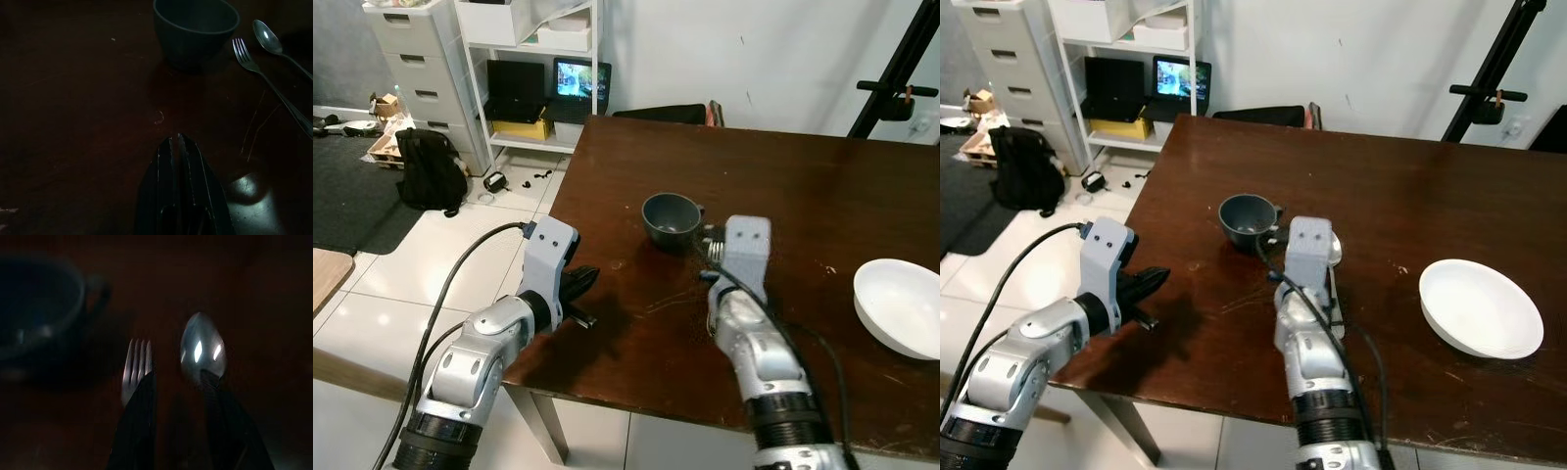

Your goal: Setting the table

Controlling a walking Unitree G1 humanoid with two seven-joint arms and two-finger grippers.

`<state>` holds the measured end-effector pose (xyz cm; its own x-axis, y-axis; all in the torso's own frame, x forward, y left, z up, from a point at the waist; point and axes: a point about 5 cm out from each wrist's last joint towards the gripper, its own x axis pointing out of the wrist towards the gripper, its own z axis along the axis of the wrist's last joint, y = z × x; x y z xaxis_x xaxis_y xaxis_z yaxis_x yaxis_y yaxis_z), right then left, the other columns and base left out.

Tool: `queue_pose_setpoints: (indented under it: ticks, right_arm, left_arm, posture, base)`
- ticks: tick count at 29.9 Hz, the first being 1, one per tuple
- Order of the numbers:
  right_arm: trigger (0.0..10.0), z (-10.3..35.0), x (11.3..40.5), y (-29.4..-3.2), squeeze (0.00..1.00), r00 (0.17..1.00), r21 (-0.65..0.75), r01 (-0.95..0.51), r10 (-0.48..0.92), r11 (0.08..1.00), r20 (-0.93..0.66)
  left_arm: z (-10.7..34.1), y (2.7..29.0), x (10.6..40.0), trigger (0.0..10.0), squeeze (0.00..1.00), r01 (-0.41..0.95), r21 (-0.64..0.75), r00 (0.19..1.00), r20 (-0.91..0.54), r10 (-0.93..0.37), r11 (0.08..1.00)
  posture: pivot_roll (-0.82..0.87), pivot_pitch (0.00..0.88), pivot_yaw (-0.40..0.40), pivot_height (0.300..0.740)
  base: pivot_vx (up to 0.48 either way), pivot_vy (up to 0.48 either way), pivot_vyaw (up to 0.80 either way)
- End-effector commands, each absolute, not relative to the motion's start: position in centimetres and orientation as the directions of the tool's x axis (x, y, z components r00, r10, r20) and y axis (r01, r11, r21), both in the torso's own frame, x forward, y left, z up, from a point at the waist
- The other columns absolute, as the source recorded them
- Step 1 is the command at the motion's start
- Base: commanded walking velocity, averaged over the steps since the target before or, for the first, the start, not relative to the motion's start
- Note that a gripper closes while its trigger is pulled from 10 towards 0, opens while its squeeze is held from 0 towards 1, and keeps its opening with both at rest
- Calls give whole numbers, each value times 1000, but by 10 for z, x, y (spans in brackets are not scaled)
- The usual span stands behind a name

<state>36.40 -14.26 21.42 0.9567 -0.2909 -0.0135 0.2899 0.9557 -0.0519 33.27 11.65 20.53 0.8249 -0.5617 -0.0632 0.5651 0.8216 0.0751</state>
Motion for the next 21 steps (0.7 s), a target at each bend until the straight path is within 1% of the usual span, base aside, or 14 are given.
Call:
queue_pose_setpoints:
  ticks: [1,3,4,5,7,9,12,15,17,21]
  right_arm:
    - [10000,239,361,-146,0,948,-52,299,-290,953,131]
    - [10000,267,357,-151,0,921,-51,286,-260,957,289]
    - [10000,267,357,-151,0,921,-51,286,-260,957,289]
    - [10000,281,354,-156,0,898,-53,276,-237,960,371]
    - [10000,285,353,-157,0,891,-52,271,-230,961,390]
    - [10000,282,354,-161,0,893,-32,266,-234,963,385]
    - [10000,262,357,-163,0,918,31,261,-258,965,300]
    - [10000,257,358,-160,0,930,51,231,-236,972,283]
    - [10000,251,359,-156,0,939,79,202,-216,976,269]
    - [10000,248,360,-155,0,943,90,189,-206,978,263]
  left_arm:
    - [206,118,331,10000,0,563,80,827,-59,-560,823]
    - [206,115,331,10000,0,567,75,824,-53,-564,820]
    - [206,115,331,10000,0,567,75,824,-53,-564,820]
    - [208,112,332,10000,0,572,68,820,-43,-571,817]
    - [208,110,332,10000,0,574,64,819,-38,-573,816]
    - [210,107,333,10000,0,575,60,818,-27,-574,816]
    - [216,102,335,10000,0,567,44,823,9,-568,823]
    - [220,101,337,10000,0,550,36,833,35,-552,834]
    - [223,99,340,10000,0,529,31,846,58,-530,848]
    - [225,96,341,10000,0,524,25,848,72,-524,851]
  posture:
    - [-23,166,86,740]
    - [-24,165,90,740]
    - [-24,165,90,740]
    - [-27,163,96,740]
    - [-29,162,97,740]
    - [-33,159,101,740]
    - [-43,159,103,740]
    - [-53,154,102,740]
    - [-73,138,87,740]
    - [-75,126,71,740]
  base:
    - [0,0,0]
    - [0,0,0]
    - [0,0,0]
    - [0,0,0]
    - [0,0,0]
    - [0,0,0]
    - [0,0,0]
    - [0,0,0]
    - [0,0,0]
    - [0,0,0]
